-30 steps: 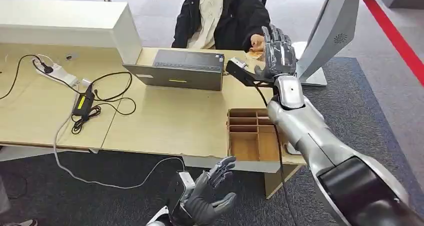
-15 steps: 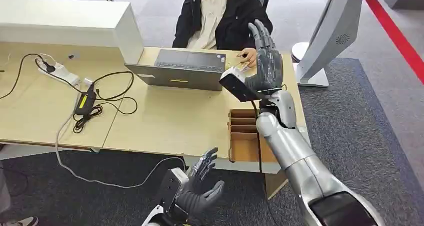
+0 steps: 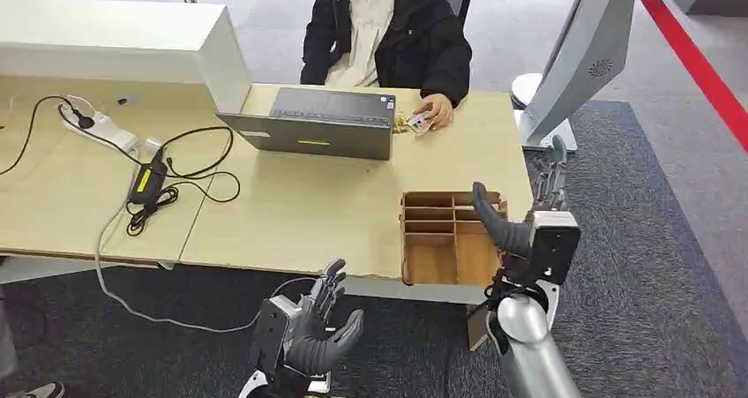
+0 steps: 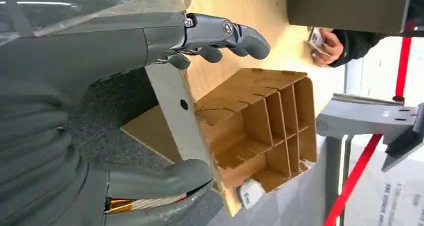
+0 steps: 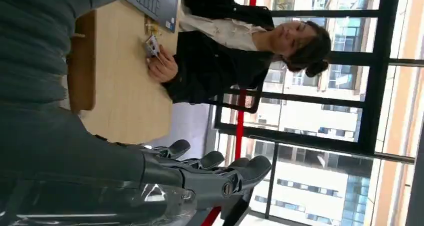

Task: Pass the card to the sensor for recognition and then transmit it.

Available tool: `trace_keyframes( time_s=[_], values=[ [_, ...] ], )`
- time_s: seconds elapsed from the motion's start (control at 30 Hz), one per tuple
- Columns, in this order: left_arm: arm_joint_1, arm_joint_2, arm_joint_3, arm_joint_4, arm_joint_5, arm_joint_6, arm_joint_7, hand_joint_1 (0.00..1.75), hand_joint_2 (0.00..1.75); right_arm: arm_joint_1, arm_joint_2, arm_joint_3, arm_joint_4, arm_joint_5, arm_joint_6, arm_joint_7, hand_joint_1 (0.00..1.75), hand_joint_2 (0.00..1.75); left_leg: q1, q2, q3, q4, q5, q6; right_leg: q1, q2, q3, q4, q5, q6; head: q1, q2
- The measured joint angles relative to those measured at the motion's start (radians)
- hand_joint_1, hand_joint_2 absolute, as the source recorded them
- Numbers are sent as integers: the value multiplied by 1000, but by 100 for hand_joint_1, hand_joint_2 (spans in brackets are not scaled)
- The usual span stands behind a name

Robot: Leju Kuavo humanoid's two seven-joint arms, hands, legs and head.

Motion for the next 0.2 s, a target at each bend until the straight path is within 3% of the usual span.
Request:
trace_keyframes(
  time_s=[0.2],
  values=[
    [1, 8, -1, -3, 6, -1, -1, 0, 175, 26, -11, -14, -44, -13, 0, -14, 0, 175, 0, 1, 0, 0, 0, 0, 0, 0, 0, 0, 0, 0, 0, 0]
  ],
)
